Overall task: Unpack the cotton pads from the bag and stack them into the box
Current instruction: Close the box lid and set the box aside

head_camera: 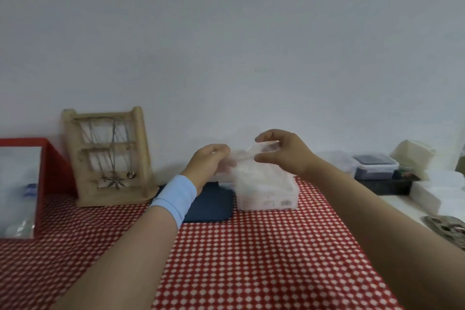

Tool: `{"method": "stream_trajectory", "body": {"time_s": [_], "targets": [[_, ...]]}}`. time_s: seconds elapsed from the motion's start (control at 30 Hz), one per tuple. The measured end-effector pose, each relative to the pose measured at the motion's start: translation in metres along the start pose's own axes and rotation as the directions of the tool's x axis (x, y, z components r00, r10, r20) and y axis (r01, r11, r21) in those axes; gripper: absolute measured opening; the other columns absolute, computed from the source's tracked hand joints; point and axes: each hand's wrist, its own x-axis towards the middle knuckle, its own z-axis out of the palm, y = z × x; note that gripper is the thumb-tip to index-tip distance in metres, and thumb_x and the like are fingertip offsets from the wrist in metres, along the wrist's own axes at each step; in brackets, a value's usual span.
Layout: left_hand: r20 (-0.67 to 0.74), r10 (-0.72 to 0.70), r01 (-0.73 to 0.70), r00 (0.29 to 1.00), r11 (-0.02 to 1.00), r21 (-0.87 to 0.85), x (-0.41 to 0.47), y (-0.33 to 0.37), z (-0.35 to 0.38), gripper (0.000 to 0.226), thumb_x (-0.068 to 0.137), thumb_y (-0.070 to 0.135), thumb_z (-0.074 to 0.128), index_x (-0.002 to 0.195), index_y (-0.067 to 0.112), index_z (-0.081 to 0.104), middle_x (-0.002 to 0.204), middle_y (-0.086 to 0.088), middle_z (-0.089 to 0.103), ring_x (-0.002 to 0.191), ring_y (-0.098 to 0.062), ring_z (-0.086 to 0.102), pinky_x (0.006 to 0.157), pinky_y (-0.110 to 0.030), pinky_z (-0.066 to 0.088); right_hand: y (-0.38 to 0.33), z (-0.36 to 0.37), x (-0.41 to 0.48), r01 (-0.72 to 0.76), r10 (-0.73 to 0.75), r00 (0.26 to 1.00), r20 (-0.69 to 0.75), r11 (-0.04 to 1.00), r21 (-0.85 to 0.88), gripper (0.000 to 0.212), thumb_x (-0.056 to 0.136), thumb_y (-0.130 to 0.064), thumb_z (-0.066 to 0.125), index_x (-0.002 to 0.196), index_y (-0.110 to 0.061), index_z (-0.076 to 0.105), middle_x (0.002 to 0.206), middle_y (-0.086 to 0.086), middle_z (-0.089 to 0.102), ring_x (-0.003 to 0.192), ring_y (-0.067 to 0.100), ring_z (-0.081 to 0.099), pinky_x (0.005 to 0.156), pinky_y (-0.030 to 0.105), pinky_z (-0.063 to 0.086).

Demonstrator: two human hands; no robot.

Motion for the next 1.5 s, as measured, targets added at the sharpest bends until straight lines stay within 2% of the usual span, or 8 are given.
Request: {"method": "stream_trajectory", "body": {"time_s": [0.23,0.43,0.57,0.7,0.83,1.17,1.37,1.5], "targets": [[-0.242,-0.025,-0.022,0.970,0.982,-0.188,-0.013,-0.044,-0.065,0.029,0.102,0.016,0.059,0.128,0.030,0.061,0.099,0.004,0.073,0.086,-0.016,0.074,0.075,-0.029,0.062,-0.005,0.066,0.012,-0.503,0.467,0.849,0.246,0.858,0.108,0.050,0.099,-0.052,0.050,0.134,-0.016,0.045,0.109,0.020,0.064,0.082,0.035,0.066,0.075,0.043,0.058],[-0.305,0.051,-0.028,0.951,0.996,0.080,-0.022,-0.058,-0.102,0.027,0.102,0.018,0.060,0.128,0.020,0.064,0.099,0.017,0.063,0.079,0.007,0.067,0.059,-0.003,0.047,-0.005,0.109,0.019,-0.289,0.256,0.954,0.154,0.922,0.256,0.060,0.092,-0.004,0.063,0.142,-0.032,0.044,0.089,0.013,0.076,0.065,0.021,0.064,0.057,0.029,0.052],[-0.121,-0.007,0.035,0.993,0.972,0.231,-0.029,-0.061,-0.130,0.032,0.091,0.032,0.074,0.120,0.020,0.072,0.107,0.020,0.065,0.093,0.007,0.060,0.093,-0.017,0.048,-0.008,0.121,0.023,-0.241,0.234,0.970,0.064,0.908,0.341,0.031,0.096,-0.002,0.056,0.120,-0.012,0.072,0.085,0.008,0.069,0.051,0.016,0.064,0.053,0.030,0.050],[-0.117,-0.005,0.056,0.993,0.897,0.438,-0.028,-0.063,-0.146,0.028,0.085,0.025,0.081,0.112,0.026,0.072,0.105,0.012,0.068,0.096,-0.004,0.060,0.082,-0.018,0.045,-0.013,0.128,0.028,-0.170,0.145,0.977,0.155,0.972,0.161,0.039,0.090,-0.032,0.074,0.123,-0.011,0.070,0.099,-0.001,0.068,0.078,0.014,0.065,0.069,0.024,0.052],[-0.176,-0.034,0.092,0.984,0.939,0.332,-0.025,-0.060,-0.152,0.011,0.097,0.034,0.064,0.095,0.025,0.071,0.099,0.008,0.069,0.096,-0.013,0.064,0.089,-0.033,0.051,-0.016,0.135,0.029,-0.044,0.114,0.948,0.298,0.971,-0.234,0.020,0.078,-0.038,0.084,0.080,-0.021,0.075,0.067,-0.017,0.065,0.064,0.001,0.057,0.056,0.011,0.041],[-0.012,-0.136,0.134,0.991,0.986,-0.102,-0.006,-0.084,-0.152,0.081,0.083,0.013,0.082,0.148,0.031,0.038,0.129,-0.004,0.061,0.113,-0.023,0.067,0.099,-0.042,0.056,0.001,0.155,0.044,-0.295,0.290,0.947,0.136,0.955,0.014,0.024,0.093,-0.022,0.067,0.084,-0.002,0.058,0.079,0.013,0.060,0.055,0.022,0.066,0.045,0.025,0.051],[-0.264,-0.034,0.125,0.964,0.934,0.336,0.029,-0.109,-0.143,0.075,0.084,0.023,0.081,0.148,0.026,0.041,0.140,-0.005,0.052,0.118,-0.019,0.054,0.090,-0.027,0.047,0.031,0.187,0.067,-0.284,0.291,0.957,-0.013,0.925,-0.253,0.029,0.090,-0.030,0.062,0.070,-0.012,0.052,0.067,0.007,0.055,0.063,0.024,0.056,0.063,0.038,0.051],[-0.164,0.242,-0.016,0.956,0.601,0.799,0.045,-0.118,-0.132,0.041,0.100,0.032,0.059,0.140,0.023,0.055,0.148,0.000,0.045,0.129,-0.020,0.049,0.104,-0.033,0.044,0.044,0.207,0.081,-0.323,0.339,0.940,-0.039,0.846,-0.425,0.027,0.095,-0.036,0.053,0.090,-0.012,0.062,0.092,0.009,0.067,0.083,0.029,0.062,0.073,0.035,0.050]]}}
